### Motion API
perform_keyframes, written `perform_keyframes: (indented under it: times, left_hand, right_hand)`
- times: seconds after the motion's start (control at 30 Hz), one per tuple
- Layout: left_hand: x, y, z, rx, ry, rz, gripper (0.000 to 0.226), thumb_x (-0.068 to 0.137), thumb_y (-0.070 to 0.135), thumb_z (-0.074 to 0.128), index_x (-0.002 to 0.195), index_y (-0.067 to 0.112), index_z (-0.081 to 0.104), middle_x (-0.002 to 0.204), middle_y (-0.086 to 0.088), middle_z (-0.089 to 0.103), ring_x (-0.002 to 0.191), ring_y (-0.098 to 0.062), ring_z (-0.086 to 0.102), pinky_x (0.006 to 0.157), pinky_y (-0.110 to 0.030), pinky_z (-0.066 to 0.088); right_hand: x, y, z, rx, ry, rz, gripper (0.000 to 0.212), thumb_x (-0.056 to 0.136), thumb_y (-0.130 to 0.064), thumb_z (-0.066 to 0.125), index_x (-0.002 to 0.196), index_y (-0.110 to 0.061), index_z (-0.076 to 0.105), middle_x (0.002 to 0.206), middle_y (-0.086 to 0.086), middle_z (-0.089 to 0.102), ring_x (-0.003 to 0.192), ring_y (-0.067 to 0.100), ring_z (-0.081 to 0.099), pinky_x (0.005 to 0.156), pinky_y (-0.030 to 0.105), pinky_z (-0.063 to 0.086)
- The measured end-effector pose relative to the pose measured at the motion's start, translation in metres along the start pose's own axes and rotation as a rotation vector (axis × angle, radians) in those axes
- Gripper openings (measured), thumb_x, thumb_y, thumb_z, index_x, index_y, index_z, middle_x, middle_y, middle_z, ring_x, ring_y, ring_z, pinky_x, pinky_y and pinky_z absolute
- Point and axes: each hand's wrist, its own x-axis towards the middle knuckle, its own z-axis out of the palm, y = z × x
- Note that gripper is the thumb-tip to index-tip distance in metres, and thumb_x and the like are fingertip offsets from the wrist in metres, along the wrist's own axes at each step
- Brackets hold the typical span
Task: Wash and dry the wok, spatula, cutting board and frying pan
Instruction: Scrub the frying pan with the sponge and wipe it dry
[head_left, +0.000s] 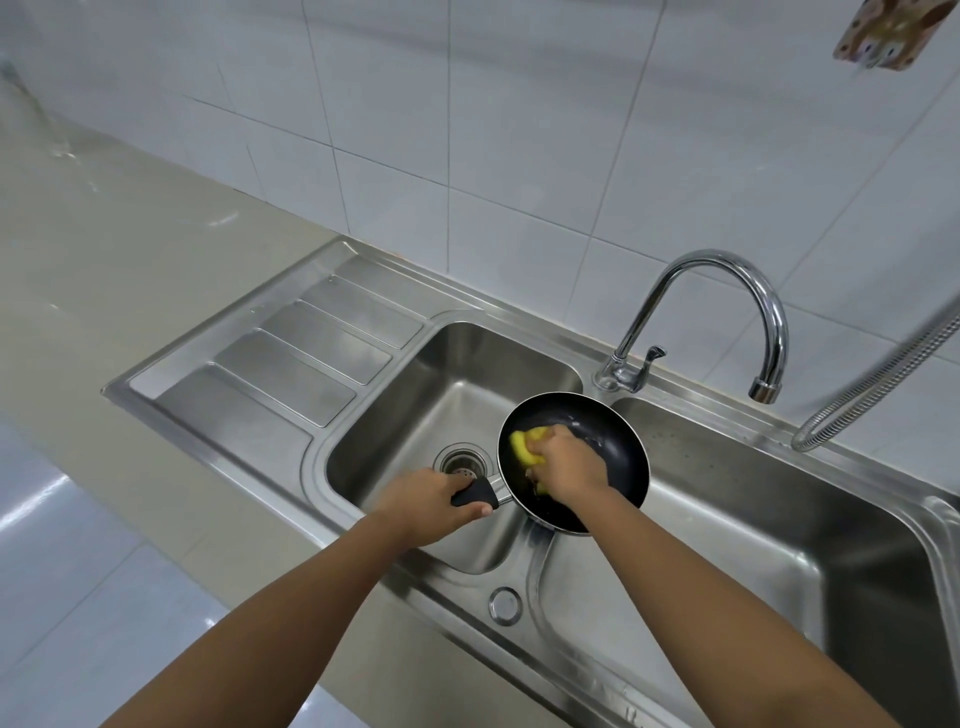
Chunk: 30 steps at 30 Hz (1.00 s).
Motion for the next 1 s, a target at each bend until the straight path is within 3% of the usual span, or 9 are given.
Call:
perform_keyframes:
  times: [0.1,0.27,0.43,0.53,0.67,0.77,0.87,1.0]
  left_hand:
    - [0.0,-0.002,0.006,-0.014,0.005,-0.013,0.065,0.081,0.082,0.033,0.125,0.038,0.055,0.094,0.006,0.067,0.085,-0.018,0.061,0.073,-0.034,0.054]
    - [-0.001,-0.005,0.006,-0.052,0.014,-0.014,0.048,0.084,0.078,0.038,0.094,0.034,0.055,0.075,0.01,0.057,0.074,-0.016,0.056,0.063,-0.029,0.047]
    - [0.005,-0.006,0.0,-0.041,-0.002,0.016,0.051,0.086,0.075,0.04,0.101,0.031,0.061,0.079,0.009,0.06,0.077,-0.014,0.056,0.058,-0.028,0.039]
    - [0.009,-0.007,-0.002,-0.013,-0.029,0.032,0.051,0.087,0.074,0.04,0.103,0.03,0.062,0.082,0.007,0.061,0.079,-0.015,0.056,0.06,-0.029,0.041]
    - [0.008,-0.007,0.002,-0.02,-0.036,0.022,0.055,0.085,0.077,0.037,0.098,0.029,0.06,0.078,0.008,0.061,0.078,-0.016,0.059,0.065,-0.031,0.048]
    - [0.007,-0.007,0.004,-0.008,-0.016,0.019,0.056,0.084,0.078,0.036,0.099,0.029,0.059,0.077,0.008,0.06,0.079,-0.017,0.059,0.065,-0.031,0.048]
    - [0.007,-0.007,0.002,0.002,-0.014,0.032,0.056,0.086,0.077,0.036,0.101,0.028,0.06,0.078,0.007,0.06,0.078,-0.017,0.059,0.063,-0.031,0.046]
    - [0.007,-0.007,0.003,-0.006,-0.03,0.031,0.058,0.085,0.078,0.035,0.1,0.027,0.06,0.08,0.005,0.063,0.077,-0.017,0.06,0.065,-0.033,0.048]
  right_hand:
    - [0.004,0.013,-0.006,-0.098,0.024,0.027,0.044,0.093,-0.029,0.059,0.136,-0.036,0.049,0.149,0.002,0.035,0.126,0.032,0.043,0.1,0.042,0.043]
    - [-0.011,0.034,-0.01,-0.205,-0.025,0.142,0.06,0.092,-0.033,0.059,0.146,-0.031,0.033,0.154,0.01,0.023,0.133,0.04,0.034,0.101,0.044,0.04]
    - [-0.035,0.037,0.004,-0.135,-0.119,0.091,0.084,0.083,-0.035,0.069,0.149,-0.041,0.018,0.15,0.01,0.021,0.126,0.04,0.043,0.099,0.041,0.043]
    - [-0.036,0.034,0.013,-0.036,-0.04,0.061,0.068,0.089,-0.033,0.065,0.146,-0.043,0.03,0.134,0.009,0.034,0.112,0.035,0.055,0.092,0.036,0.047]
    - [-0.026,0.024,0.02,-0.075,0.09,-0.023,0.027,0.096,-0.033,0.053,0.116,-0.018,0.062,0.105,0.014,0.061,0.098,0.036,0.061,0.078,0.035,0.049]
    - [-0.015,0.013,0.023,-0.13,0.106,-0.031,0.029,0.099,-0.033,0.047,0.099,-0.008,0.062,0.099,0.016,0.068,0.092,0.037,0.063,0.068,0.033,0.041]
    - [-0.004,0.008,0.023,-0.139,0.127,-0.042,0.027,0.098,-0.032,0.045,0.103,-0.013,0.064,0.104,0.014,0.068,0.095,0.036,0.063,0.072,0.034,0.043]
    - [0.002,0.013,0.005,-0.176,0.13,-0.012,0.034,0.097,-0.031,0.044,0.129,-0.034,0.057,0.126,0.008,0.055,0.11,0.035,0.057,0.089,0.038,0.045]
